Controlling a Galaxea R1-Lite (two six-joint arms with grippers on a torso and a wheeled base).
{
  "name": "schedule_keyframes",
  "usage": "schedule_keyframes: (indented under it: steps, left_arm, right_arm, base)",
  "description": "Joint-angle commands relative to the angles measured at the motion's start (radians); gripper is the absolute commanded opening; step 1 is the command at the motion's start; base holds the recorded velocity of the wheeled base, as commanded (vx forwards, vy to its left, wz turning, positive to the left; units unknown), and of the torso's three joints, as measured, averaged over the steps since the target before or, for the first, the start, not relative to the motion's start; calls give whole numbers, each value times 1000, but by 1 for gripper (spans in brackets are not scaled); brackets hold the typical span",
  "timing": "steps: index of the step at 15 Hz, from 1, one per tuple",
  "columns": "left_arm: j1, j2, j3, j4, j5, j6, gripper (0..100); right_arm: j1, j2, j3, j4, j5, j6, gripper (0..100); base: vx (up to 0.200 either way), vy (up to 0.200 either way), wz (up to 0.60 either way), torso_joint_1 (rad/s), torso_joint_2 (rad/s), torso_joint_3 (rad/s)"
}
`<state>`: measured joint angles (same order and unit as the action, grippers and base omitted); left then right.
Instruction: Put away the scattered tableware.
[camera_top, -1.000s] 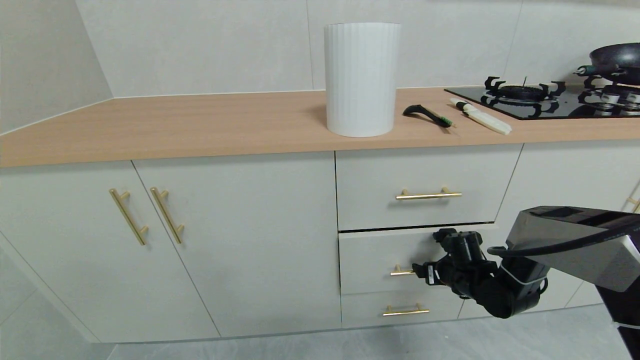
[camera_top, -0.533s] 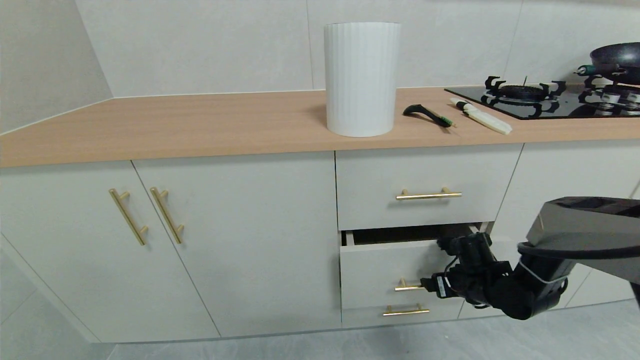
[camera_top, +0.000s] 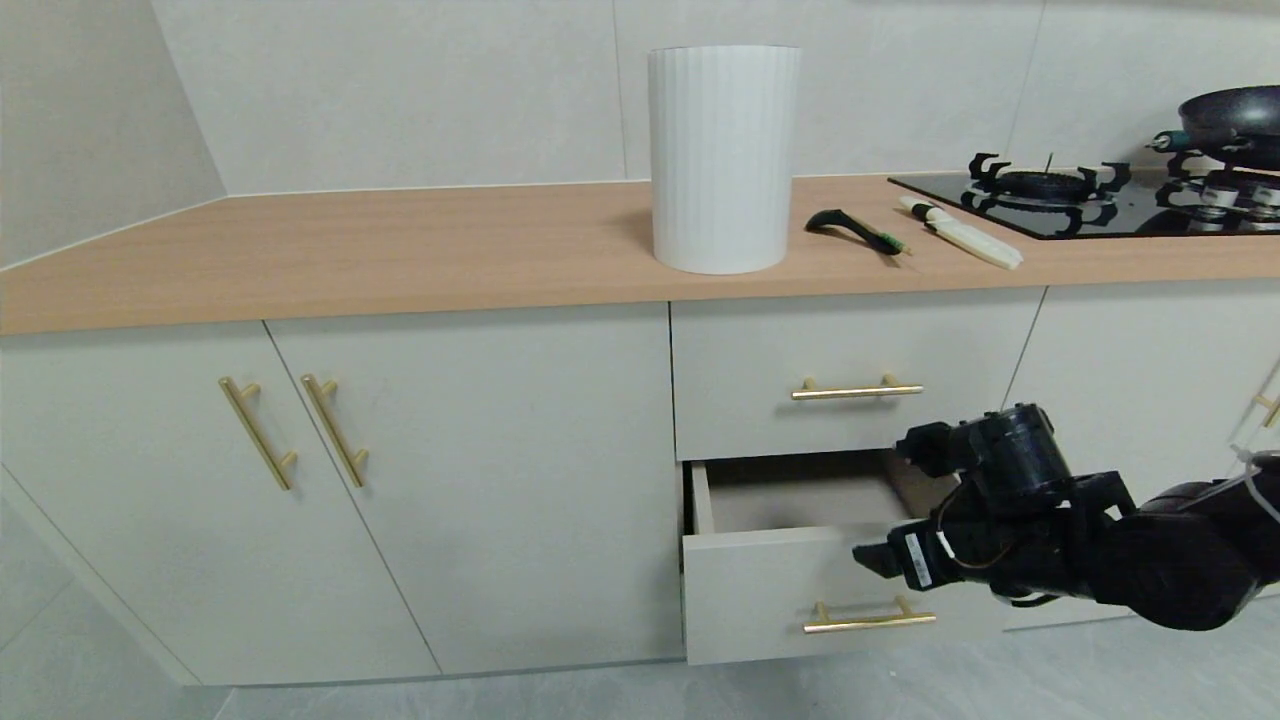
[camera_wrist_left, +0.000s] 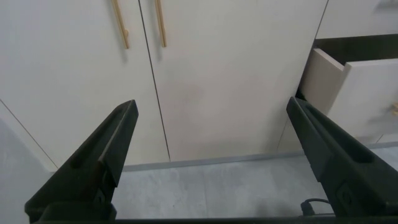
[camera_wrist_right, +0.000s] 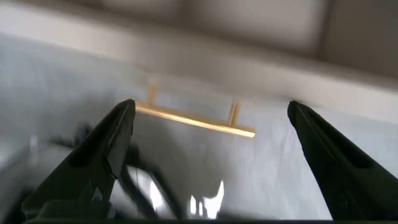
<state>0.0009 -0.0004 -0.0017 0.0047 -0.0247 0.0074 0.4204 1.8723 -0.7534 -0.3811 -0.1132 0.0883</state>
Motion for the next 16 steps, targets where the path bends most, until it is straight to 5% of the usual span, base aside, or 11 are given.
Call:
schedule_keyframes:
  steps: [1,10,16]
  left_arm:
    - [1,0,0,0,0,0,100]
    - [1,0,0,0,0,0,100]
    - [1,0,0,0,0,0,100]
  right_arm:
    - [3,-41,6,-44,-2,8,100]
    - [-5,251,0,-404,-112,48,100]
    - [-15,269,-1,-400,-112,45,100]
  base:
    - [0,0,0,0,0,0]
    - [0,0,0,0,0,0]
    - [0,0,0,0,0,0]
